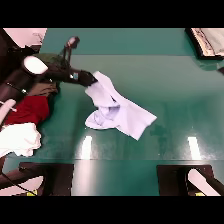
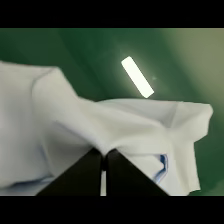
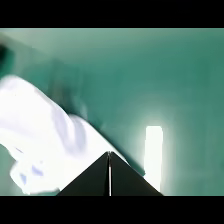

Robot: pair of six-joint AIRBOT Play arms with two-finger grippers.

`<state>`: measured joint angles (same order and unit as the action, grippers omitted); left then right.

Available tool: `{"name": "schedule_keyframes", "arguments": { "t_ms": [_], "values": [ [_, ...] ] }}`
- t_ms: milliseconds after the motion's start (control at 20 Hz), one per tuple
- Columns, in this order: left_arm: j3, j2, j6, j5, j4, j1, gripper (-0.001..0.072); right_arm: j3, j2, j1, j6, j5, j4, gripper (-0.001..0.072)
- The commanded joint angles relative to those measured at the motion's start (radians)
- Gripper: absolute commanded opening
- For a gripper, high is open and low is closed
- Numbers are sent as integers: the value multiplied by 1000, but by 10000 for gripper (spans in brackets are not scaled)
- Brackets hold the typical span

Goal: Fold the shirts.

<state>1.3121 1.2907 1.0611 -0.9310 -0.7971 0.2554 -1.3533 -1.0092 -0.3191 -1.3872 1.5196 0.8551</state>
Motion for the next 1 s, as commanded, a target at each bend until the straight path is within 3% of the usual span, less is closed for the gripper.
{"name": "schedule_keyframes", "arguments": {
  "t_ms": [0,50,150,200,350,500,700,950],
  "values": [
    [180,-38,13,-124,-68,-2,24,164,0,89,-1,10,114,16],
    [209,-41,13,-145,-67,-2,24,240,0,120,-1,-18,114,28],
    [233,-41,14,-182,-67,-2,24,405,-2,185,-1,-122,111,447],
    [230,-39,14,-199,-68,-2,24,486,-5,218,-1,-193,86,511],
    [227,-27,43,-261,-94,1,24,632,-76,298,4,-359,-110,510],
    [186,-25,66,-299,-102,1,24,644,-201,389,89,-480,-278,510],
    [100,-22,69,-354,-122,1,24,527,-369,491,97,-596,-309,508],
    [68,-23,93,-378,-144,1,24,321,-578,574,97,-623,-306,508]
  ]
}}
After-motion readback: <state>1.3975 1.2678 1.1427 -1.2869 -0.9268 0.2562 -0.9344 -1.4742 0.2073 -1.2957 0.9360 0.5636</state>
